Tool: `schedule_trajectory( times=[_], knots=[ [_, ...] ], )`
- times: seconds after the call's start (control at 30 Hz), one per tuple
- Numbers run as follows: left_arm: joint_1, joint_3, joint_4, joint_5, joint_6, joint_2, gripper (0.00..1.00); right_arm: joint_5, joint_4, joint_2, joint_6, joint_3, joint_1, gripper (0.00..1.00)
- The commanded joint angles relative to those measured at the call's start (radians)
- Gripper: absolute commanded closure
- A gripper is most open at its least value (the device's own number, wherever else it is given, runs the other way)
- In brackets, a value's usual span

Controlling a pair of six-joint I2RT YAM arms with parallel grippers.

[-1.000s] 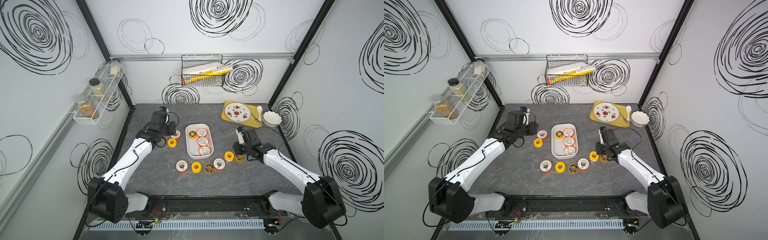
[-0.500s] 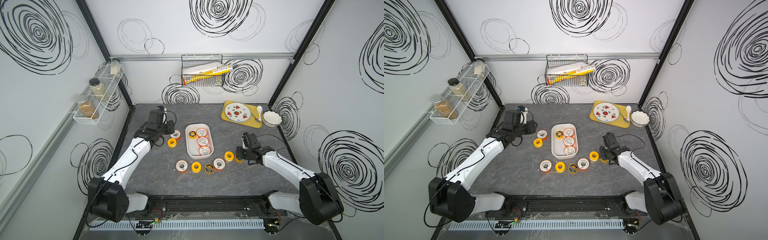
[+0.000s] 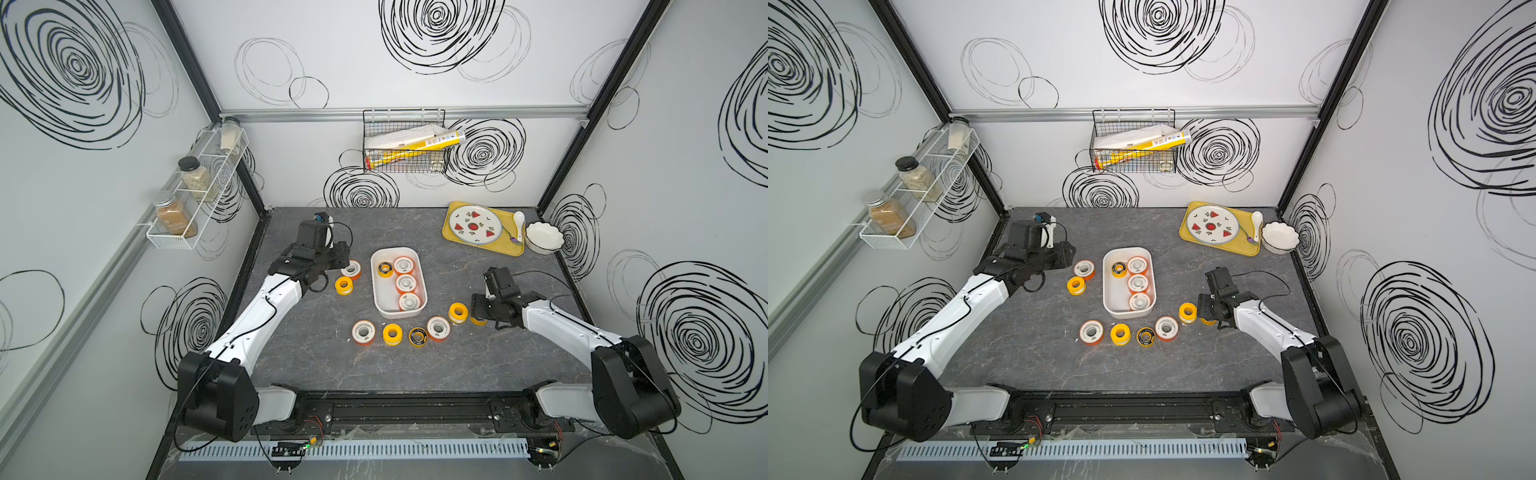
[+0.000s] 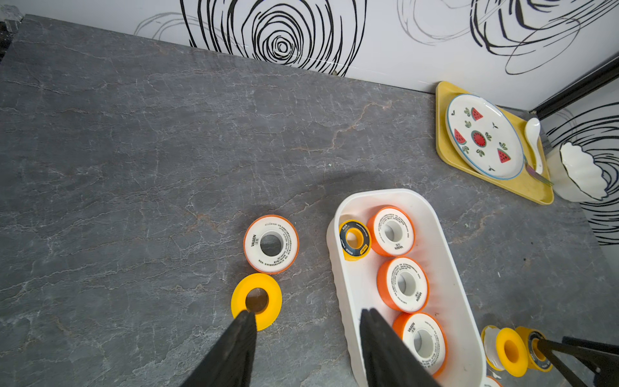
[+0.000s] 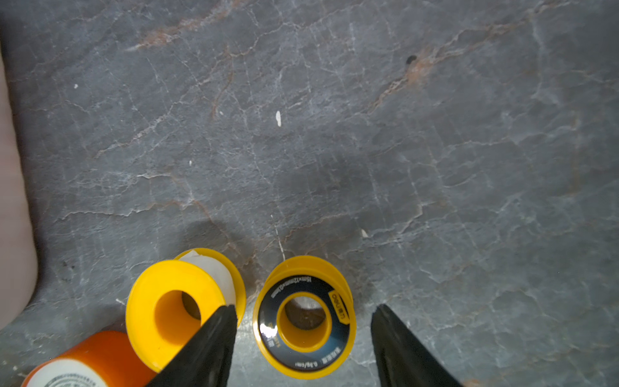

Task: Put the sealing tape into the storage box
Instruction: Pick up the sealing tape at the center of the board.

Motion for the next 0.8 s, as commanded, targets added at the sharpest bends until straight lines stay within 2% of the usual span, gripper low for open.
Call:
schedule_trajectory(
  times=[0.0, 0.77],
  knots=[
    [0.016, -0.008, 0.029, 0.014, -0.005, 0.009, 0.43, 0.001, 0.013, 0.024, 0.008, -0.015, -0.005, 0.30],
    [0.033, -0.005, 0.026, 0.032, -0.005, 0.014, 0.43, -0.014, 0.041, 0.094, 0.005, -0.023, -0.007, 0.34]
  ],
)
